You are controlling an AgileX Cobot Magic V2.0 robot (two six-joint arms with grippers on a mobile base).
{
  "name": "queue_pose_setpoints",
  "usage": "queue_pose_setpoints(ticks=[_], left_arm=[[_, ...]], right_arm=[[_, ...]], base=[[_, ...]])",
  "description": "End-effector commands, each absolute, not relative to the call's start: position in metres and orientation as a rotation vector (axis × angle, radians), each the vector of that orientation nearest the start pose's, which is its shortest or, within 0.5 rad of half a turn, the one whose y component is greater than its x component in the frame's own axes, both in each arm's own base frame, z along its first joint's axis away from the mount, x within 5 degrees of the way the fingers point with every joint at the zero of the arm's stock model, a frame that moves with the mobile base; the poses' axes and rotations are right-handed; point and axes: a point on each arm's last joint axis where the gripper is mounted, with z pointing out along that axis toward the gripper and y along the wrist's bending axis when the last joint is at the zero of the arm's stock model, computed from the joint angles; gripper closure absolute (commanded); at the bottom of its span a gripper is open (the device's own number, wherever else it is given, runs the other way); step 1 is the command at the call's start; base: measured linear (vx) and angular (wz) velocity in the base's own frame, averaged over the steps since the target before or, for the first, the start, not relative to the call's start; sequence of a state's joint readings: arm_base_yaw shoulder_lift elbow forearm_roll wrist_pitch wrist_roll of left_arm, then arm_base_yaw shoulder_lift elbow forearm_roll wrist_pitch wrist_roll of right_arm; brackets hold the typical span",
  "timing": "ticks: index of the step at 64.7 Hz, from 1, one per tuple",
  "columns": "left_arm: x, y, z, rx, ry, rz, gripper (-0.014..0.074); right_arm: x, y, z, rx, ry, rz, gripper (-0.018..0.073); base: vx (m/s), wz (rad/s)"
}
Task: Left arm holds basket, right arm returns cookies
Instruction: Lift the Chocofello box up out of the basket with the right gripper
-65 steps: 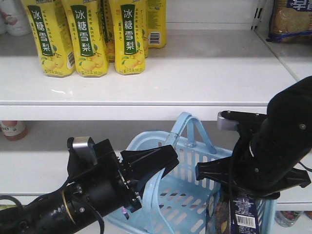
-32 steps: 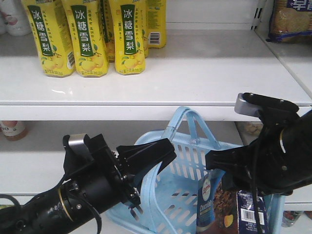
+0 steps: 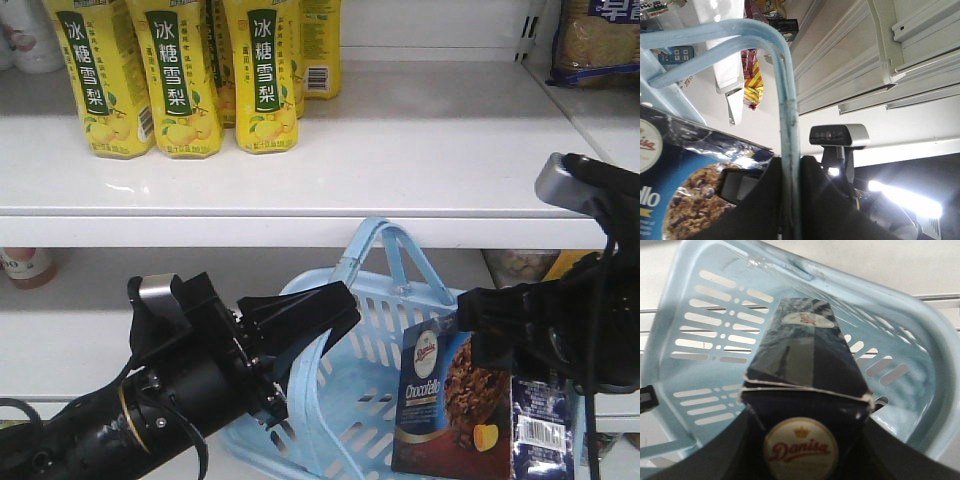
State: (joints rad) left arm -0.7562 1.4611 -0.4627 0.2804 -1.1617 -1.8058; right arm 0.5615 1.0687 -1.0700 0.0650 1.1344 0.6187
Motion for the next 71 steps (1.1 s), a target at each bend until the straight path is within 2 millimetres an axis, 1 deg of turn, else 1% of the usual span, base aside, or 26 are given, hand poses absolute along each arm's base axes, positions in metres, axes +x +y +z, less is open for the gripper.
queue_pose_setpoints(ticks=[1, 20, 47, 59, 71], left_arm=[[0.189, -0.179, 0.281, -0.575, 1.22, -2.24, 0.0596], [0.189, -0.179, 0.281, -0.575, 1.22, -2.24, 0.0596], [0.189, -0.179, 0.281, -0.575, 1.22, -2.24, 0.0596], [0.189, -0.179, 0.281, -0.575, 1.22, -2.24, 0.0596], [0.189, -0.179, 0.281, -0.575, 1.22, -2.24, 0.0596]], right_arm=[[0.155, 0.103, 0.375, 0.077, 2.564, 0.559, 0.0562], [0.139, 0.096, 0.398, 0.083, 2.385, 0.719, 0.0562], [0.115, 0.08, 0.419, 0.067, 2.215, 0.784, 0.0562], [0.107, 0.07, 0.43, 0.054, 2.093, 0.776, 0.0562], [0.106, 0.059, 0.442, 0.023, 1.943, 0.682, 0.0562]], base=[[0.0, 0.0], [0.0, 0.0], [0.0, 0.0], [0.0, 0.0], [0.0, 0.0]])
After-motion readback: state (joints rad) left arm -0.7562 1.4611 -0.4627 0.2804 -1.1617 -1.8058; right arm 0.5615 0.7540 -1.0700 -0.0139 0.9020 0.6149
